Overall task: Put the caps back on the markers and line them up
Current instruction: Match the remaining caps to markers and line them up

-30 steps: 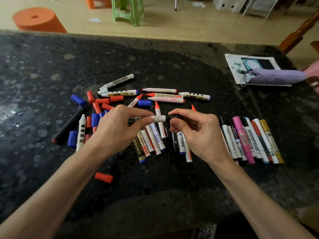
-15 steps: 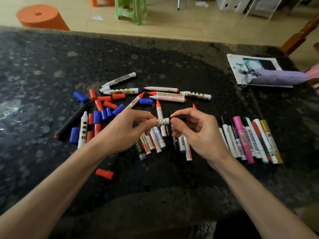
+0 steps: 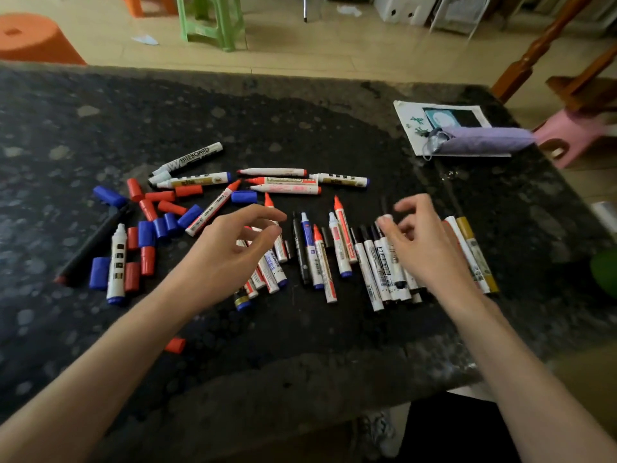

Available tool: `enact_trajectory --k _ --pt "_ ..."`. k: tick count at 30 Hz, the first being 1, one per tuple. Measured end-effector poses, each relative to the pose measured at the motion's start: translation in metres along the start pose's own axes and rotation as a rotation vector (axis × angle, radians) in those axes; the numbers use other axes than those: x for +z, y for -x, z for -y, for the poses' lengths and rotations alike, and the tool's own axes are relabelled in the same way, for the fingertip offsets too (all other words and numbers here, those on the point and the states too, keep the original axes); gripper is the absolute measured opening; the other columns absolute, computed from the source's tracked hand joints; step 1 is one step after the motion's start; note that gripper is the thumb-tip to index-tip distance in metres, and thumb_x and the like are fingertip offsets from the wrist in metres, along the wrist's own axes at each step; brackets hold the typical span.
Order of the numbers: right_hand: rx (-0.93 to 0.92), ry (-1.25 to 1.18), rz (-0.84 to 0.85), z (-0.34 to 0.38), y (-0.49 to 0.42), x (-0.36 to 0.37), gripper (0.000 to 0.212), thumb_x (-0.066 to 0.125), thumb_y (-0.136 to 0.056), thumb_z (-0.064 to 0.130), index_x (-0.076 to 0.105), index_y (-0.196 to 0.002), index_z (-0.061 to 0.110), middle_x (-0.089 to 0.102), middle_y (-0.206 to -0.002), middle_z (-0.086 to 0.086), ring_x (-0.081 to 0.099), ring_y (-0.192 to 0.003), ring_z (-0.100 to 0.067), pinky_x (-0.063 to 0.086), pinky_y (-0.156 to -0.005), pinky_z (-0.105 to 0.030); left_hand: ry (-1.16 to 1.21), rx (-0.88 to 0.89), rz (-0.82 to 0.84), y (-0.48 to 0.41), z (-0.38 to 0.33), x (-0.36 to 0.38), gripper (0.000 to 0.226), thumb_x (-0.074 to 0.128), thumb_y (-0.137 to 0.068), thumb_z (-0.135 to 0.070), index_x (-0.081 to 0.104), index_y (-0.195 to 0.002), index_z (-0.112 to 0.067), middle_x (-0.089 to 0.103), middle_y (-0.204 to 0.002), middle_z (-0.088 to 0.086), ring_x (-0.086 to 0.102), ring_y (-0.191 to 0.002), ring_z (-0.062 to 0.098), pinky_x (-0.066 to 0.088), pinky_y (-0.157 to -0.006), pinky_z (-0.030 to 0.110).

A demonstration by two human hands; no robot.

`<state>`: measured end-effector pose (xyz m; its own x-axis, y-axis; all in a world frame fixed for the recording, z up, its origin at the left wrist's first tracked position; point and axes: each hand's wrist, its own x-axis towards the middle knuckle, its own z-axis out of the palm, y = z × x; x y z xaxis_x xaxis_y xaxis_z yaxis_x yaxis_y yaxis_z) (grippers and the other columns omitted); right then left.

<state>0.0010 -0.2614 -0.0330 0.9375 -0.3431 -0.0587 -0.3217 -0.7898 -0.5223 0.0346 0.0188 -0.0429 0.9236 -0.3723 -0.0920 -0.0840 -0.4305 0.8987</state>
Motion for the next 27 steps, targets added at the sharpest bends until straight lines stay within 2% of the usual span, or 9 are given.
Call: enact_trajectory --k 2,4,7,11,14,17,20,23,27 --pt "0.022 0.199 -0.064 -0.018 -0.005 -0.003 0.025 0.063 -0.100 0.044 0.052 -0.113 0.026 0.065 -0.084 0.008 0.063 -0.081 -0.014 0.048 -0.067 -0.033 -0.030 -0.003 0.007 -0.002 -0.003 0.003 0.022 0.056 -0.103 -0.032 0.066 -0.120 -0.038 0.070 -0.109 -0.014 0.068 -0.103 0.006 0.057 -0.090 0.036" --pt "0.020 0.315 -0.073 -0.028 -0.007 -0.001 0.022 0.063 -0.100 0.045 0.053 -0.106 0.027 0.068 -0.087 0.005 0.066 -0.087 -0.021 0.052 -0.071 -0.039 -0.046 -0.005 0.006 -0.003 -0.004 0.005 0.021 0.056 -0.103 -0.031 0.067 -0.119 -0.039 0.070 -0.107 -0.015 0.068 -0.102 0.006 0.057 -0.090 0.038" --pt "-0.002 0.429 -0.091 -0.029 -0.005 -0.001 0.021 0.062 -0.101 0.042 0.060 -0.108 0.023 0.073 -0.098 0.002 0.067 -0.095 -0.024 0.045 -0.068 -0.035 -0.057 -0.017 0.011 -0.003 -0.006 0.007 0.020 0.058 -0.102 -0.030 0.067 -0.118 -0.039 0.070 -0.107 -0.015 0.068 -0.102 0.006 0.058 -0.090 0.040" --pt "-0.036 0.517 -0.172 -0.012 0.000 -0.003 0.024 0.063 -0.101 0.038 0.064 -0.117 0.019 0.070 -0.110 -0.005 0.066 -0.103 -0.028 0.037 -0.070 -0.033 -0.065 -0.026 -0.006 -0.003 -0.007 0.006 0.021 0.058 -0.102 -0.028 0.068 -0.117 -0.039 0.071 -0.107 -0.017 0.068 -0.104 0.005 0.056 -0.094 0.040" --pt "-0.173 0.362 -0.012 0.003 -0.001 0.009 0.031 0.068 -0.098 0.037 0.062 -0.126 0.028 0.063 -0.119 0.003 0.061 -0.109 -0.016 0.043 -0.079 -0.028 -0.077 -0.034 -0.024 -0.004 -0.008 0.006 0.022 0.058 -0.102 -0.025 0.068 -0.115 -0.038 0.071 -0.106 -0.017 0.068 -0.103 0.006 0.057 -0.094 0.041" --pt "-0.327 0.280 0.217 0.019 -0.002 0.025 0.048 0.071 -0.096 0.037 0.055 -0.142 0.036 0.051 -0.134 0.008 0.046 -0.127 -0.012 0.043 -0.099 -0.030 -0.093 -0.046 -0.024 -0.005 -0.007 0.006 0.022 0.057 -0.102 -0.025 0.068 -0.115 -0.038 0.071 -0.107 -0.017 0.068 -0.103 0.006 0.057 -0.092 0.040" --pt "-0.453 0.417 0.226 0.029 -0.005 0.035 0.059 0.069 -0.097 0.037 0.047 -0.152 0.034 0.038 -0.152 0.002 0.028 -0.144 -0.020 0.035 -0.116 -0.041 -0.100 -0.045 -0.023 -0.005 -0.006 0.004 0.022 0.057 -0.101 -0.026 0.068 -0.115 -0.039 0.071 -0.108 -0.017 0.068 -0.104 0.007 0.056 -0.094 0.039" --pt "-0.461 0.545 0.236 0.032 -0.012 0.041 0.060 0.068 -0.097 0.039 0.046 -0.153 0.033 0.031 -0.159 0.000 0.018 -0.150 -0.025 0.028 -0.118 -0.046 -0.104 -0.042 -0.029 -0.005 -0.006 0.003 0.022 0.057 -0.101 -0.027 0.068 -0.116 -0.039 0.071 -0.109 -0.016 0.069 -0.103 0.007 0.057 -0.094 0.039" --pt "-0.469 0.573 0.245 0.035 -0.019 0.042 0.052 0.071 -0.095 0.041 0.056 -0.143 0.032 0.039 -0.153 0.001 0.022 -0.147 -0.025 0.029 -0.115 -0.047 -0.118 -0.036 -0.035 -0.006 -0.005 0.001 0.022 0.058 -0.101 -0.025 0.069 -0.116 -0.035 0.071 -0.108 -0.015 0.069 -0.102 0.008 0.057 -0.094 0.041"
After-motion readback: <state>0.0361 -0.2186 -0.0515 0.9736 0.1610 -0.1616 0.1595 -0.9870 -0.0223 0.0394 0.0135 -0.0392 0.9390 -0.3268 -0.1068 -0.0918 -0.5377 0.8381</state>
